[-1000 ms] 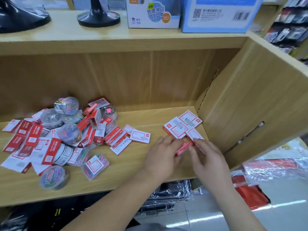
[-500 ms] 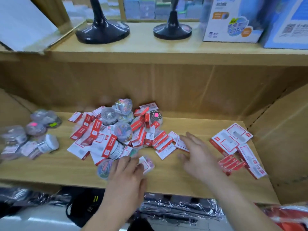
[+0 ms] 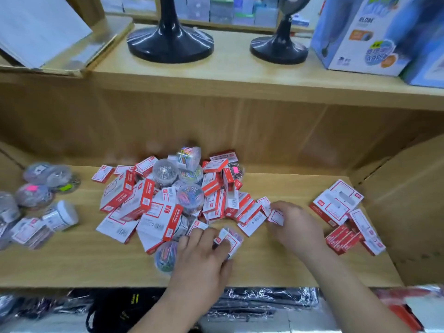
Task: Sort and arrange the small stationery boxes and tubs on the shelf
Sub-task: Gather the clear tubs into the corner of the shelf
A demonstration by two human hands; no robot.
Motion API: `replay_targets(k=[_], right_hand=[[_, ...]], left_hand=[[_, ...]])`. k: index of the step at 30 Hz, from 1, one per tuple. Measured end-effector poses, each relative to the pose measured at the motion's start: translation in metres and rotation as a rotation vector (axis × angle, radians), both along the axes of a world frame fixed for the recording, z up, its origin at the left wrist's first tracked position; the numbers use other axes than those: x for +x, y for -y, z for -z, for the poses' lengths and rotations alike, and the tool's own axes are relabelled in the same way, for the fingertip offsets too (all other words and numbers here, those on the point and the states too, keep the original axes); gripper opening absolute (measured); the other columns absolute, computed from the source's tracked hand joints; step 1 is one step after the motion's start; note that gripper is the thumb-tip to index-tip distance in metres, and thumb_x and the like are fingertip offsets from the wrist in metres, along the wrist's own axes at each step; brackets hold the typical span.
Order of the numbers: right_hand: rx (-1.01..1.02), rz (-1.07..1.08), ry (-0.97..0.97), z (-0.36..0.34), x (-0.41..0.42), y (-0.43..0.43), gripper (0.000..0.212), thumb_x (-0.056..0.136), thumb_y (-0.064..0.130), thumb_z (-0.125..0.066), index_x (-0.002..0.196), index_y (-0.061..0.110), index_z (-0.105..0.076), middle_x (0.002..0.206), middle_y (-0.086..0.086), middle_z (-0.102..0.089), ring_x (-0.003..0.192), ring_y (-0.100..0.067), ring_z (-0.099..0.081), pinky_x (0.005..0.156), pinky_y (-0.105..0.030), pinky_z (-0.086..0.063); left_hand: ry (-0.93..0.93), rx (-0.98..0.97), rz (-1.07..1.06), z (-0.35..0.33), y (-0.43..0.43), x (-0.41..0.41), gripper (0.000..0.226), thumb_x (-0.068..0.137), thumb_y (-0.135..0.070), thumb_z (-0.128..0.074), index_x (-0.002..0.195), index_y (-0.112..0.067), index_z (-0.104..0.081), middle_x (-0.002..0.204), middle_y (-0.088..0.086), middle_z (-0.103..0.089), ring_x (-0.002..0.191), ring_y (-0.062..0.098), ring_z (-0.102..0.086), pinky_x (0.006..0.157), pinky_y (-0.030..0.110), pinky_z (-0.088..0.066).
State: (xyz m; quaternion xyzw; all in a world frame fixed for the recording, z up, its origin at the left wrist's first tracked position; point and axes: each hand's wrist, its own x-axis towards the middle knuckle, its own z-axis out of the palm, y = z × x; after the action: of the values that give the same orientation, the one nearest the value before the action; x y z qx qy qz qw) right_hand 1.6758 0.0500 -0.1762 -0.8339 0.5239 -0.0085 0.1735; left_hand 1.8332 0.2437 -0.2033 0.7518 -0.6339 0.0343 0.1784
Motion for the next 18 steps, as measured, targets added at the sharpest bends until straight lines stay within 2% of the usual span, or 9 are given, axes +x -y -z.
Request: replay_targets(k=[2, 4, 6, 10, 13, 16, 18], right_hand=[[0.002, 0.037, 0.007, -0.003, 0.004, 0.003, 0.032, 0.086, 0.046, -0.063, 0.116, 0.036, -0.061, 0.111, 0.009, -0.068, 0.103, -0.021, -0.064, 0.075, -0.034, -0.053], [-0.020, 0.050, 0.012, -0.004, 0.010, 0.007, 0.036, 0.091, 0.048, -0.059, 0.125, 0.034, -0.057, 0.117, 0.006, -0.067, 0.107, -0.023, -0.063, 0.072, -0.032, -0.048], [-0.023, 0.061, 0.034, -0.007, 0.018, 0.010, 0.040, 0.094, 0.047, -0.057, 0.132, 0.034, -0.054, 0.123, 0.005, -0.065, 0.113, -0.024, -0.062, 0.074, -0.032, -0.047], [-0.005, 0.025, 0.016, -0.009, 0.029, 0.023, 0.032, 0.090, 0.039, -0.059, 0.122, 0.036, -0.064, 0.121, 0.005, -0.063, 0.113, -0.021, -0.059, 0.083, -0.036, -0.054], [0.051, -0.043, -0.029, -0.013, 0.031, 0.035, 0.026, 0.084, 0.030, -0.065, 0.110, 0.029, -0.071, 0.110, 0.005, -0.068, 0.101, -0.022, -0.063, 0.079, -0.036, -0.057], [0.047, -0.101, -0.039, -0.015, 0.028, 0.042, 0.031, 0.083, 0.038, -0.070, 0.113, 0.031, -0.068, 0.109, 0.007, -0.069, 0.100, -0.021, -0.064, 0.077, -0.032, -0.054], [0.097, -0.111, 0.019, -0.017, 0.021, 0.048, 0.038, 0.080, 0.041, -0.071, 0.117, 0.036, -0.063, 0.112, 0.010, -0.068, 0.102, -0.019, -0.063, 0.080, -0.031, -0.053]], left_hand=[[-0.003, -0.003, -0.008, 0.001, 0.001, -0.002, 0.031, 0.077, -0.045, -0.065, 0.099, -0.024, -0.072, 0.105, 0.002, -0.062, 0.092, 0.028, -0.057, 0.073, 0.040, -0.035], [-0.007, 0.021, -0.024, 0.001, 0.003, -0.003, 0.032, 0.075, -0.045, -0.067, 0.099, -0.024, -0.072, 0.103, 0.002, -0.062, 0.091, 0.029, -0.057, 0.073, 0.039, -0.033], [0.006, 0.040, -0.036, 0.001, 0.004, -0.005, 0.035, 0.074, -0.045, -0.065, 0.101, -0.024, -0.072, 0.105, 0.003, -0.062, 0.091, 0.029, -0.056, 0.073, 0.039, -0.033], [0.034, 0.086, -0.068, -0.003, 0.008, -0.010, 0.038, 0.077, -0.047, -0.057, 0.101, -0.023, -0.072, 0.106, 0.001, -0.060, 0.092, 0.027, -0.055, 0.072, 0.040, -0.036], [-0.008, 0.088, -0.112, -0.015, 0.013, -0.017, 0.032, 0.080, -0.047, -0.055, 0.098, -0.026, -0.071, 0.109, -0.003, -0.061, 0.098, 0.025, -0.055, 0.074, 0.041, -0.045], [-0.091, 0.048, -0.077, -0.023, 0.026, -0.025, 0.036, 0.083, -0.038, -0.060, 0.118, -0.029, -0.065, 0.122, -0.007, -0.057, 0.110, 0.020, -0.052, 0.082, 0.039, -0.047], [-0.105, 0.051, -0.047, -0.025, 0.038, -0.032, 0.041, 0.082, -0.036, -0.061, 0.122, -0.027, -0.063, 0.127, -0.005, -0.056, 0.112, 0.021, -0.054, 0.085, 0.041, -0.051]])
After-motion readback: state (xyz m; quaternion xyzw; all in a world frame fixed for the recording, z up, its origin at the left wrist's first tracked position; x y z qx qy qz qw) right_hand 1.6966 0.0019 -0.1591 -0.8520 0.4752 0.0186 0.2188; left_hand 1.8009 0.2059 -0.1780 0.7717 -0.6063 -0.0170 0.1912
